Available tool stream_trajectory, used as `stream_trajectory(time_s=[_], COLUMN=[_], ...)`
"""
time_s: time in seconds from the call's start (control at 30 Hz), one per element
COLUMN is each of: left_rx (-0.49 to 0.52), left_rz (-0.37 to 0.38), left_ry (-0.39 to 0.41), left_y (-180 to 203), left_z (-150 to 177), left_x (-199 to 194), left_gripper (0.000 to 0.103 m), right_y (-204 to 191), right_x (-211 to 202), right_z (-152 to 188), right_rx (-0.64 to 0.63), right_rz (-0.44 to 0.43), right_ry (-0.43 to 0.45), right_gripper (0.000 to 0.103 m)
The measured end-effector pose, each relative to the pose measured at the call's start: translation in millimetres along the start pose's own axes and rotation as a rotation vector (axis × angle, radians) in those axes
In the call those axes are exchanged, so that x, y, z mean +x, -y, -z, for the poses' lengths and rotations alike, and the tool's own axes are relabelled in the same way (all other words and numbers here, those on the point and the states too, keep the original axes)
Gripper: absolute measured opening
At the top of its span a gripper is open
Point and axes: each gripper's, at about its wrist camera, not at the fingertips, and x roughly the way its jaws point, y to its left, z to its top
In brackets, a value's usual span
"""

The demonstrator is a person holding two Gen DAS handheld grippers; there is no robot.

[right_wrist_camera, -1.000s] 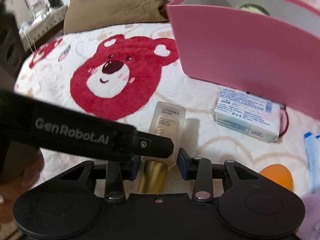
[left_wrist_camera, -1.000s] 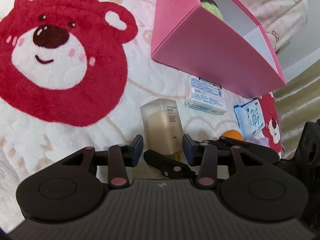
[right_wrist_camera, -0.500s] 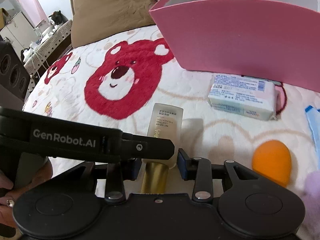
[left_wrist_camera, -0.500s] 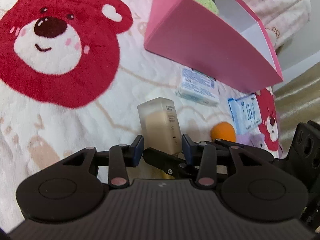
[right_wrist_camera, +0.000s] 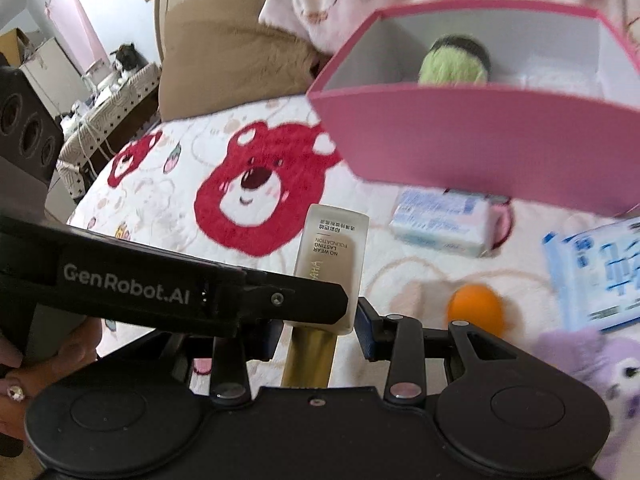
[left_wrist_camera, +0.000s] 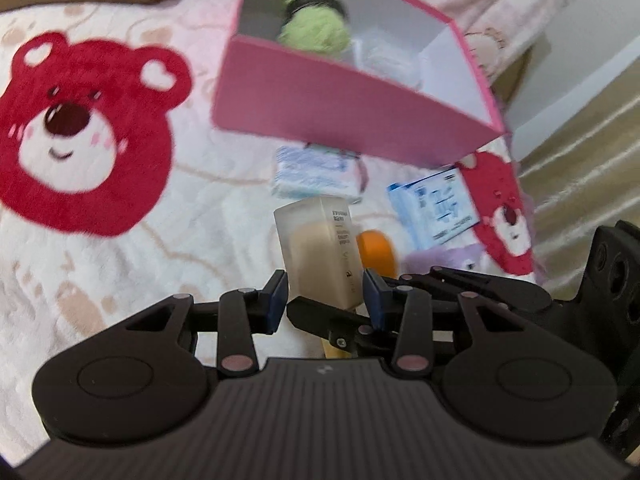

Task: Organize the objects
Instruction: 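Lift the foundation bottle with the left tool and carry it into the pink box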

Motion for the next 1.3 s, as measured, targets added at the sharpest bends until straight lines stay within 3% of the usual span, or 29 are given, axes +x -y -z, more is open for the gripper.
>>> stream_trajectory(time_s=[0.4,0.77,1.03,1.3], left_rx=[0.123,0.215,0.207,0.154], left_rz=[0.036,0.064,0.11,0.146], left_ry=[0.102,0.15,0.158,0.106], left_y=[53.5,99.0,109.3,101.0], left_z=[-29.8,-73.7,-120.2,-164.4], left_x=[-45.7,-64.6,-39.5,22.7], left_gripper=[0.038,0.038,0.038,0.038], right_y=[-13.1,-6.4,17.4,68.5], right_x=[-59.6,-98.9,-99.3,-64.7], right_z=[-33.9,-77.1,-122.5,-150.3], right_rx=[-0.066,-0.056,-0.053,-0.011], right_rz=[0.055,0.109,0.198,0.252], right_ry=[0.148,0.239,0.221,0.164], right_gripper=[0.043,0.043,0.043,0.043])
